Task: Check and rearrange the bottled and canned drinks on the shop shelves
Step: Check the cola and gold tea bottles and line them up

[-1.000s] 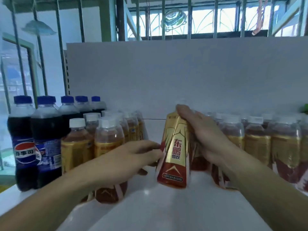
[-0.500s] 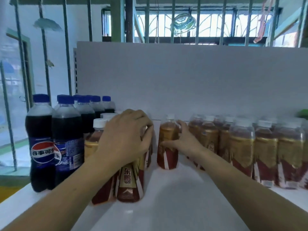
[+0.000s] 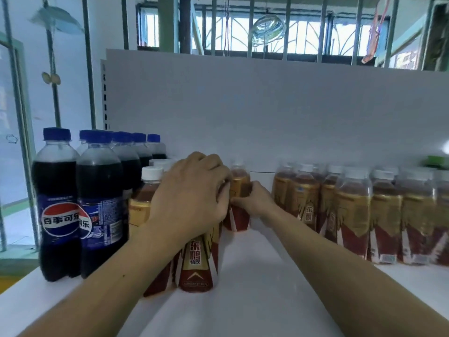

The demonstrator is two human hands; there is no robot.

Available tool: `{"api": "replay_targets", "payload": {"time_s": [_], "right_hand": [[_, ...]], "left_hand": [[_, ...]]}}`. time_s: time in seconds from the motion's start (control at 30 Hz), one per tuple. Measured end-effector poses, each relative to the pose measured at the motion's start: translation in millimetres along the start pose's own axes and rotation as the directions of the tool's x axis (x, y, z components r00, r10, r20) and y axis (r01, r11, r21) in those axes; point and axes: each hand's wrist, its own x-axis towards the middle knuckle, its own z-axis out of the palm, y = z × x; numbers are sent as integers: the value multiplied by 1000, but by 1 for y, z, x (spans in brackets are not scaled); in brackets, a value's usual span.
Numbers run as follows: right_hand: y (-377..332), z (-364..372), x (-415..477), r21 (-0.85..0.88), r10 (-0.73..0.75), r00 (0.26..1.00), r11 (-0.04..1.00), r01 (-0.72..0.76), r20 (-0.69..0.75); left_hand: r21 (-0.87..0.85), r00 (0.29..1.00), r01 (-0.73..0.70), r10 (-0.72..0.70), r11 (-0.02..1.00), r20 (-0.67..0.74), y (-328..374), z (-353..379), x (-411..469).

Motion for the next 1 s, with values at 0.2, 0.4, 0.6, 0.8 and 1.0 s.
{"api": "replay_targets", "payload": {"time_s": [0.2,0.4,0.6,0.8,1.0], "right_hand": [[19,25,54,-15,4,999,1000,-4,-35],[-8,-1,-5,-220,-13,1000,975,17,17],[-40,-83,-43,-599,-264,958,787,149,-109],[-36,-140,-42,-785,-167,983,618,46,-74],[-11,-136,-29,-789,-239,968,607,92,-71]], "left_hand": [[28,1000,-10,10,1000,12,-1,0,1],[48,998,-4,1,999,68,2,-4,1],[146,991,-54,35,988,131,4,-12,8],[103,985,-166,159,981,70,33,-6,10],[-432,910,211,-14,877,415,76,43,-5]]}}
